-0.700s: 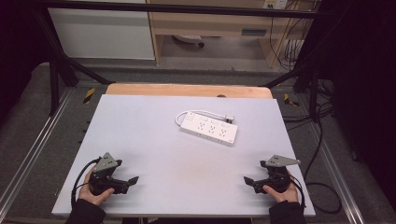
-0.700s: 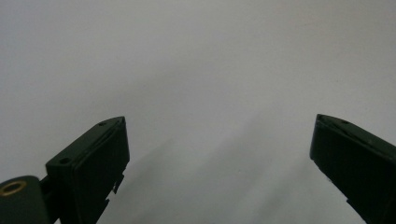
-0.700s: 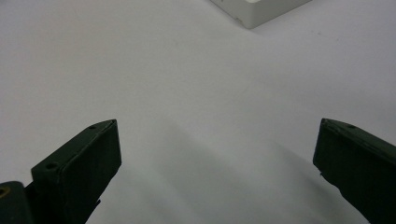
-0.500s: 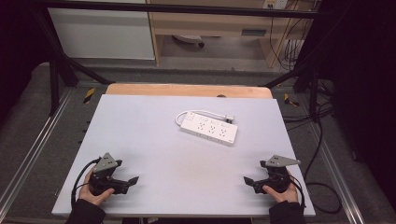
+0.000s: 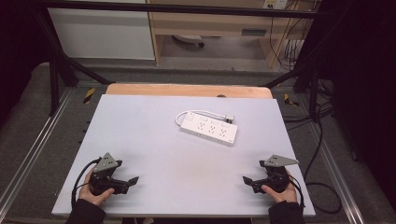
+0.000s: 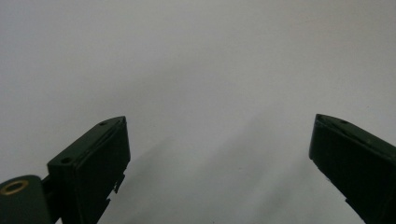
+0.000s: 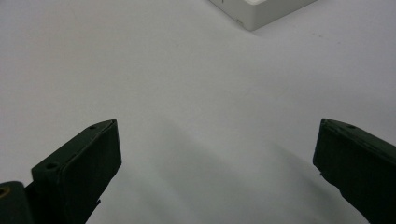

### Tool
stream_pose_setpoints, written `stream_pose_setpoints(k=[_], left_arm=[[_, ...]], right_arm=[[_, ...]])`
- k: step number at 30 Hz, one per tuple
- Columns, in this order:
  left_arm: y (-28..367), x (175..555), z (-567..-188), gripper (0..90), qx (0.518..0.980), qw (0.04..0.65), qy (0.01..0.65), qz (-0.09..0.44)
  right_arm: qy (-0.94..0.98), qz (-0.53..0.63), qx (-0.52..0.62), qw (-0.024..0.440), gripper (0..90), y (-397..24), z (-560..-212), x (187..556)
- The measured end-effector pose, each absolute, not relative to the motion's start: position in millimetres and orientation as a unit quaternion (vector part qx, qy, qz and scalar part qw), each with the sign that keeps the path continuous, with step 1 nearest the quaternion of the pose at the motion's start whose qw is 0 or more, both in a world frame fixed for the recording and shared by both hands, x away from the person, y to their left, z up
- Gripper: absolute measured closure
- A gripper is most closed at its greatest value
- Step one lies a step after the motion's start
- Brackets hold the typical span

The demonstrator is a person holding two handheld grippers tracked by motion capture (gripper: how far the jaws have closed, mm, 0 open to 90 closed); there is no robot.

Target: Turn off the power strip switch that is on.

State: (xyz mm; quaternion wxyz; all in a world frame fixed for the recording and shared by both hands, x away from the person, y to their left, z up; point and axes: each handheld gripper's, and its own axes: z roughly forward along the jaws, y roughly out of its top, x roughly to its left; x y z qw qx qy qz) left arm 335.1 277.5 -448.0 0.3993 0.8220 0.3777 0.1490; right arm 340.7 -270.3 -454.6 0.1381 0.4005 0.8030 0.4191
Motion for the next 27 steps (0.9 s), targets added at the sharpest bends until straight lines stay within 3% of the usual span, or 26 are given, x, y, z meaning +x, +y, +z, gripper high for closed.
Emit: stream_pose_setpoints(k=[27], left_arm=[[277,336,-448,5.6,0.822,0.398,0.378,0.151]], right_arm=[[0.809,0.419,0.387,0.141,1.3,-256,-450,346]])
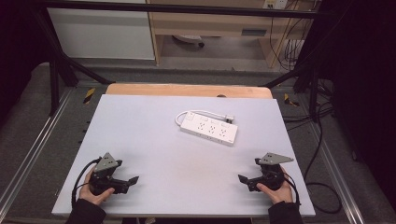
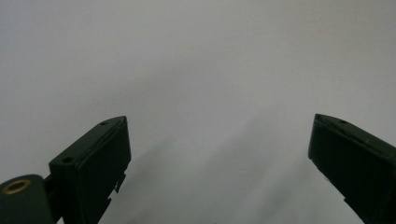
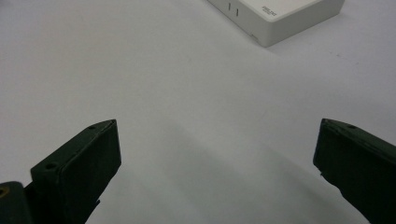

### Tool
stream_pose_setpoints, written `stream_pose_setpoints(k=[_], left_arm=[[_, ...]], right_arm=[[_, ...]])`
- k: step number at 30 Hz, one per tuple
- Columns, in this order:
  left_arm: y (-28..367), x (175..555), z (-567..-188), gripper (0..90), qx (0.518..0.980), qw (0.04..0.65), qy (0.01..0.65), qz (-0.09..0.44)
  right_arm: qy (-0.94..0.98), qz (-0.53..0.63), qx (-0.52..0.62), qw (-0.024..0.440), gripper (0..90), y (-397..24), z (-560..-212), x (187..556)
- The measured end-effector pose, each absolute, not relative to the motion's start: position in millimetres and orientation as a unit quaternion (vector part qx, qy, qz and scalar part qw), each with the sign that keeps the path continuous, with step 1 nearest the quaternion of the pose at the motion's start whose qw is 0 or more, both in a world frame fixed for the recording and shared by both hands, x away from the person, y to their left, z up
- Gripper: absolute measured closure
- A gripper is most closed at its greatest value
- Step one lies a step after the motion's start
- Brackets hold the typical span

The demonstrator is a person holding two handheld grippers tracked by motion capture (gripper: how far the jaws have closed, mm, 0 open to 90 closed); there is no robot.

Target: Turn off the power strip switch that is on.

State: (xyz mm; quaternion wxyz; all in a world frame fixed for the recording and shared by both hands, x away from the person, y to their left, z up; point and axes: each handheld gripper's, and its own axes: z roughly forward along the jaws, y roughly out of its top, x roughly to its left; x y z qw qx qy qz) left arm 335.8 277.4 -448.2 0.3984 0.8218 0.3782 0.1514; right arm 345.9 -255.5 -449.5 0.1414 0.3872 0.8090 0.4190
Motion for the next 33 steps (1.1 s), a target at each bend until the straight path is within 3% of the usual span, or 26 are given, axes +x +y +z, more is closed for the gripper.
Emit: stream_pose_setpoints(k=[33], left_arm=[[278,336,-448,6.1,0.820,0.398,0.380,0.154]], right_arm=[[0.812,0.425,0.375,0.143,1.2,-237,-440,353]])
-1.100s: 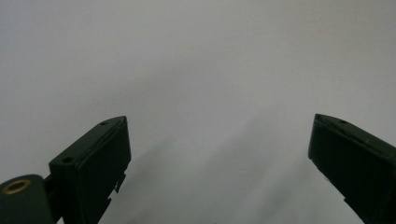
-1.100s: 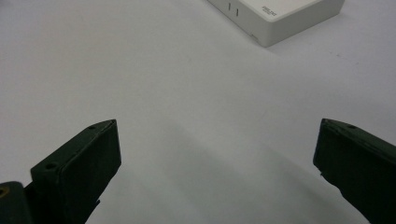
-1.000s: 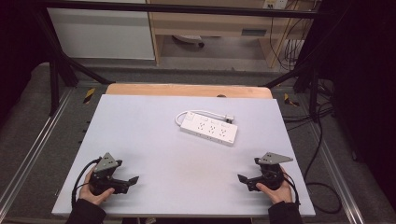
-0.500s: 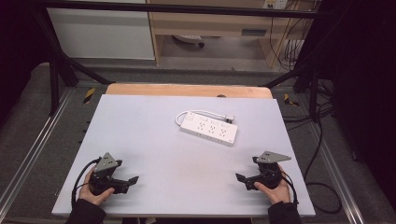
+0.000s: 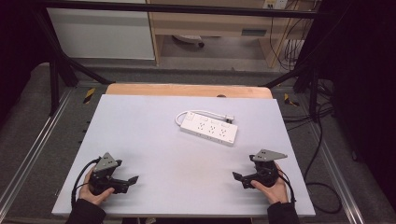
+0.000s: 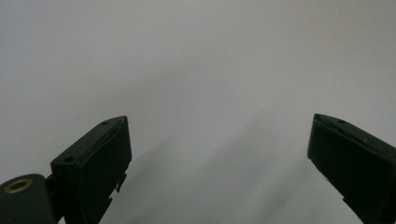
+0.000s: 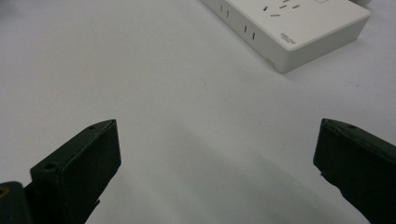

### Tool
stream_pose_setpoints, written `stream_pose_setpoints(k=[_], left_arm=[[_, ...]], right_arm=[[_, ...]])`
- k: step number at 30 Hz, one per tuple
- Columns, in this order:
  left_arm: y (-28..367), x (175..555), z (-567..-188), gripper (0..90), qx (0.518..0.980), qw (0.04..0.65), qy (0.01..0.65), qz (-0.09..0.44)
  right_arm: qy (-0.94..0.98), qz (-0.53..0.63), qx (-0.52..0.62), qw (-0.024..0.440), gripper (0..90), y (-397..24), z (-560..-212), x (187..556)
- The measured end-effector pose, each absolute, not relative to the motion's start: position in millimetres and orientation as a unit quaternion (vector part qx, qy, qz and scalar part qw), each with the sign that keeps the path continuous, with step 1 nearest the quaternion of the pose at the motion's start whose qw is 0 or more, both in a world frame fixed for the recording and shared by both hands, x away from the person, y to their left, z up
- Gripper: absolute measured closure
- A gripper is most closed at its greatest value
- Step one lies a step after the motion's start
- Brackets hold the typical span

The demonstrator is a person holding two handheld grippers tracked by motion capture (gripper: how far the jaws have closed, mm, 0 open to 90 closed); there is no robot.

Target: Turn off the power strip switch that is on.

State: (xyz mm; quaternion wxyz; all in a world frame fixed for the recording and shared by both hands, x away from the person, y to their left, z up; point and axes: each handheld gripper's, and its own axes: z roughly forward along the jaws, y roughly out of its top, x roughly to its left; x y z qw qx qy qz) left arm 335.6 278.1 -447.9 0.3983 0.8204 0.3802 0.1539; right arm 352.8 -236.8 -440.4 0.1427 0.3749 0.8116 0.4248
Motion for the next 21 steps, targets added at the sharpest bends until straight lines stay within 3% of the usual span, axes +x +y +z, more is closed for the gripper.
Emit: stream_pose_setpoints(k=[21], left_arm=[[278,336,-448,6.2,0.820,0.397,0.381,0.157]], right_arm=[[0.812,0.423,0.371,0.154,1.5,-224,-432,359]])
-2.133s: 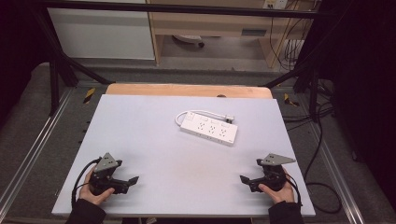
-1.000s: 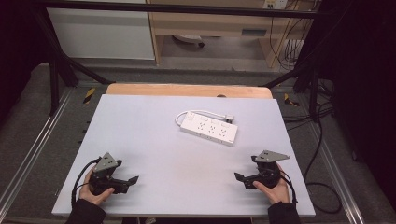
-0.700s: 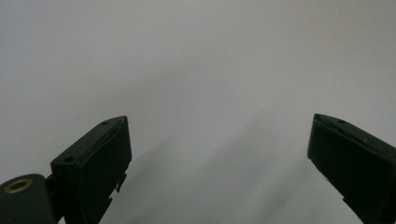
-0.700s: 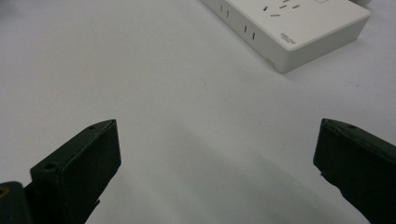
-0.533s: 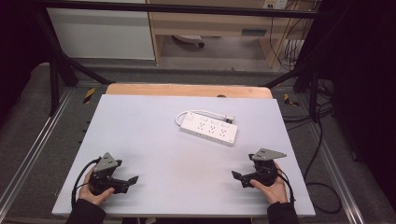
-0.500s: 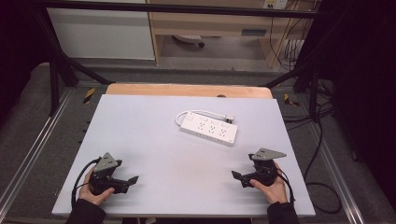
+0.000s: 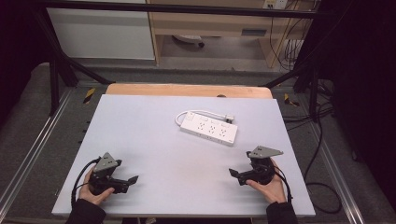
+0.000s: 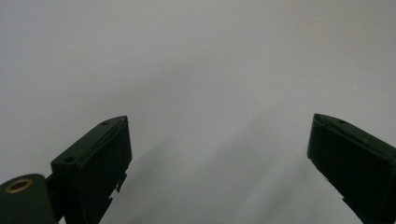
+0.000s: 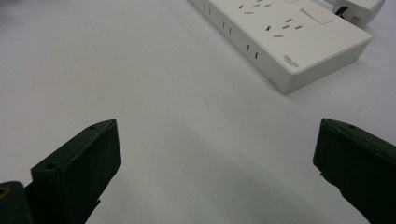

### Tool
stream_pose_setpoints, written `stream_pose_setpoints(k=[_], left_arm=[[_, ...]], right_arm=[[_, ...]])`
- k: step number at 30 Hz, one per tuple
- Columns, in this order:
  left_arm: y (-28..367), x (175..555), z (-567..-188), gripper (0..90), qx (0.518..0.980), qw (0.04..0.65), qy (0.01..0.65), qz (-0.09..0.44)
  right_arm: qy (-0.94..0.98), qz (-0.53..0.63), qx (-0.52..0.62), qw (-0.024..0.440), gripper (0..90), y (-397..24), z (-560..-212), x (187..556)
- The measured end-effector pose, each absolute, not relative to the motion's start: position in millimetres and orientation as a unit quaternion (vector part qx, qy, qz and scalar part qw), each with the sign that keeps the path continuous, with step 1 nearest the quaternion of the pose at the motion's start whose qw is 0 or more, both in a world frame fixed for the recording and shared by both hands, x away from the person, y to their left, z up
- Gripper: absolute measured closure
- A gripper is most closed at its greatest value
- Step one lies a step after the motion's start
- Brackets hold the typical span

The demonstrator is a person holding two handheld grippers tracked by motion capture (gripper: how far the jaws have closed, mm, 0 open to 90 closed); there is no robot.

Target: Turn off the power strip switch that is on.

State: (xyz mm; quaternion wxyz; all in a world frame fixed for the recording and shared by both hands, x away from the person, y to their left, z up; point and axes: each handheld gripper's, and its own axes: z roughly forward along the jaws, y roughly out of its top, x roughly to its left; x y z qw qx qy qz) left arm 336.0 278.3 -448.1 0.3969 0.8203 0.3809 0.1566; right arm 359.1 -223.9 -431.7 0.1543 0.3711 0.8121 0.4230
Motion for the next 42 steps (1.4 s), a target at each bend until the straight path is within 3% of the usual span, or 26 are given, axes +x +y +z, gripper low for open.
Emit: stream_pose_setpoints(k=[42], left_arm=[[278,337,-448,6.4,0.819,0.395,0.383,0.161]], right_arm=[[0.814,0.414,0.371,0.168,6.4,-186,-410,392]])
